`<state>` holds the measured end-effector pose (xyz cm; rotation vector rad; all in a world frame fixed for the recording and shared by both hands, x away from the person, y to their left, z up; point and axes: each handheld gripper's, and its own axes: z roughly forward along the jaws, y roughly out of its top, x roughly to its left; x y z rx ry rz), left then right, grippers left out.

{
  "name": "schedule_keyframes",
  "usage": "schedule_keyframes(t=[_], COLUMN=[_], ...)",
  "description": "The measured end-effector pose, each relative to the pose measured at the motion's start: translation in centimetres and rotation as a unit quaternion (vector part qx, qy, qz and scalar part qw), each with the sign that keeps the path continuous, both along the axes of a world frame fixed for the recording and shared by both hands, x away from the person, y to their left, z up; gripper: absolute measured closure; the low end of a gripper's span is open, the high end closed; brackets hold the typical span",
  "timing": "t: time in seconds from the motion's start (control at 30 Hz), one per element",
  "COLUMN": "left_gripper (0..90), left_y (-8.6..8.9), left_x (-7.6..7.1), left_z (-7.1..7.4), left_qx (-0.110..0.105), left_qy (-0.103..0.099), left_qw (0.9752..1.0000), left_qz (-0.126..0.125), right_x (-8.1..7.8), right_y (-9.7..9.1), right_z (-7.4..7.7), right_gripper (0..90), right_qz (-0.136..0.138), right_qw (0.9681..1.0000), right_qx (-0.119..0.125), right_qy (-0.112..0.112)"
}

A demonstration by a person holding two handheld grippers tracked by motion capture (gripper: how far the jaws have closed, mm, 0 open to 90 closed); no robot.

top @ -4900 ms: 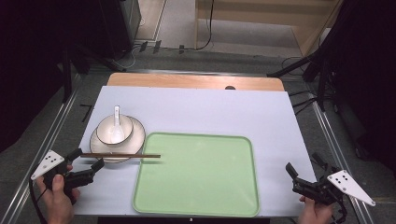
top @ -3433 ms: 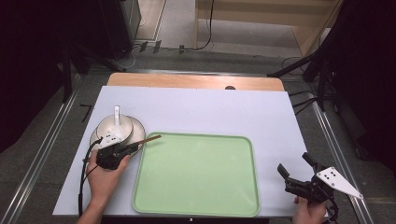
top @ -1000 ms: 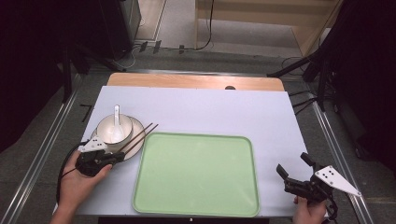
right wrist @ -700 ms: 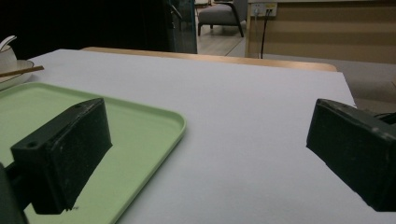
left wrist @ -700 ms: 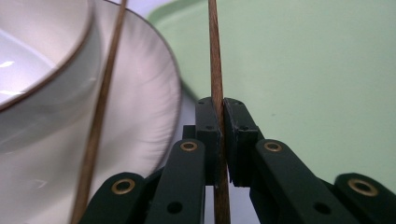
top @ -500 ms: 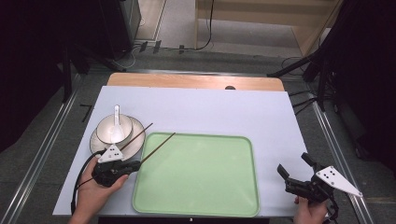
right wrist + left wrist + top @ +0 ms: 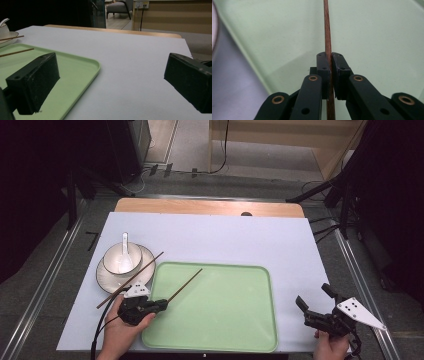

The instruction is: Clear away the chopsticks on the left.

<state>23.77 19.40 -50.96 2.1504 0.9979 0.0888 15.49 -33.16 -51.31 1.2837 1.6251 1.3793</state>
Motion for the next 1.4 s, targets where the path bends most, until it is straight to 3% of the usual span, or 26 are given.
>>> schedule_keyframes(t=[0.23,0.57,0.83,0.9,0.93,1.07,1.13,1.17,1.2,1.23,1.33,1.4], left_gripper=[85.5,84.6,82.4,77.1,72.7,69.4,75.9,75.9,83.0,85.6,90.0,90.0], left_y=[-0.6,-0.7,-0.5,-0.5,-0.6,-0.6,-1.3,-1.9,-3.4,-3.4,-5.8,-6.2], left_x=[-0.1,-0.2,0.0,0.0,0.1,0.7,1.2,1.4,1.8,1.8,2.3,2.5], left_z=[-0.7,-1.0,-1.0,-1.0,-0.9,-0.4,0.1,0.3,0.3,0.3,-0.5,-0.8], left_qx=[0.019,0.011,-0.002,-0.002,0.005,-0.021,-0.029,-0.026,-0.019,-0.019,0.016,0.026], left_qy=[0.001,0.003,0.010,0.007,-0.004,-0.015,-0.024,-0.030,-0.033,-0.033,-0.044,-0.043], left_qw=[0.9998,0.9996,0.9997,0.9998,0.9996,0.9989,0.9987,0.9988,0.9992,0.9992,0.9989,0.9988], left_qz=[0.009,0.025,0.023,0.021,0.027,0.038,0.035,0.028,0.007,0.007,-0.002,0.000], right_x=[0.0,0.0,0.0,0.0,-0.1,-0.1,0.0,0.0,0.0,0.0,0.0,-0.1], right_y=[-0.1,0.0,0.0,0.0,-0.1,-0.2,-0.2,-0.2,-0.1,-0.1,0.0,-0.1], right_z=[0.0,0.0,0.0,0.0,0.0,0.0,0.0,0.0,0.0,0.0,0.0,-0.1], right_gripper=[0.0,0.0,0.0,0.0,0.0,0.0,0.0,0.0,0.0,0.0,0.0,0.0], right_qz=[0.000,0.001,0.001,0.000,0.000,-0.001,-0.001,-0.001,0.000,0.000,0.000,0.000], right_qw=[1.0000,1.0000,1.0000,1.0000,1.0000,1.0000,1.0000,1.0000,1.0000,1.0000,1.0000,1.0000], right_qx=[0.000,0.000,-0.002,-0.002,-0.002,0.001,0.002,0.002,0.000,-0.002,-0.003,-0.003], right_qy=[0.000,0.000,0.000,0.000,-0.001,-0.002,0.000,0.000,0.000,0.001,0.001,0.001])
